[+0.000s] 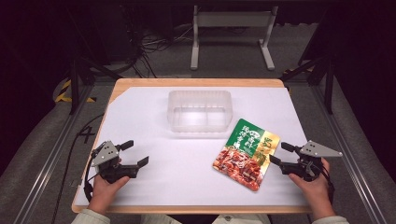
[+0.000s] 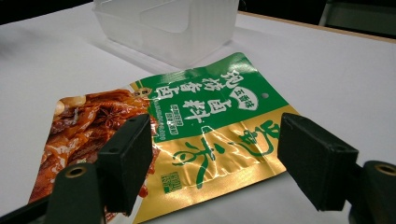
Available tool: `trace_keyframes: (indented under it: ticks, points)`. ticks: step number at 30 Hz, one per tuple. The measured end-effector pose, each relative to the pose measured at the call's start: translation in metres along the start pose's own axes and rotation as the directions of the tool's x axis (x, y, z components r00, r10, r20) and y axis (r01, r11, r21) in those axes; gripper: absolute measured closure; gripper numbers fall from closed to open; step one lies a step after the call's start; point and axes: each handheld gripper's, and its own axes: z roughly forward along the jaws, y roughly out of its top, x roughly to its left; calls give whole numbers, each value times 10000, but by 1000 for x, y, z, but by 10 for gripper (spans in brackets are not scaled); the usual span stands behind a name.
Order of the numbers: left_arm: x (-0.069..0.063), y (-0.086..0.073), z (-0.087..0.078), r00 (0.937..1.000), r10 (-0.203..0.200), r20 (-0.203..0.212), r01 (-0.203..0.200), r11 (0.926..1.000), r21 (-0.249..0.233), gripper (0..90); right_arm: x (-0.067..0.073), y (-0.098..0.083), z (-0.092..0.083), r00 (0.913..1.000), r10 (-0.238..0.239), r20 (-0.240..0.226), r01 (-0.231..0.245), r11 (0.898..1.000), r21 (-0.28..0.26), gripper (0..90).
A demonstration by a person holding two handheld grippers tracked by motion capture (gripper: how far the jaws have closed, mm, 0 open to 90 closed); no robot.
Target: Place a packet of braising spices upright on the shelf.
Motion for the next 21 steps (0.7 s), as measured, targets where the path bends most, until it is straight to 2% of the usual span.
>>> trace_keyframes:
  ticks: [2,3,8,14,21]
  points:
    - [-1,0,0,10000,89,6,-89,10000,1,135,0,0,0,10000,-7,-14,7,10000,-21,269]
    - [-2,0,1,10000,-31,17,31,10000,-16,135,1,1,0,10000,-8,-39,8,10000,-30,269]
    - [0,0,0,9999,-141,78,141,9999,-72,137,1,2,1,10000,-12,-52,12,10000,-29,271]
    - [0,0,-1,9999,-102,71,102,9999,-76,135,1,4,2,10000,19,-45,-19,10000,-31,276]
    - [-1,0,-1,9999,-134,34,134,9999,-33,135,-1,16,4,9998,100,-155,-102,9998,-166,273]
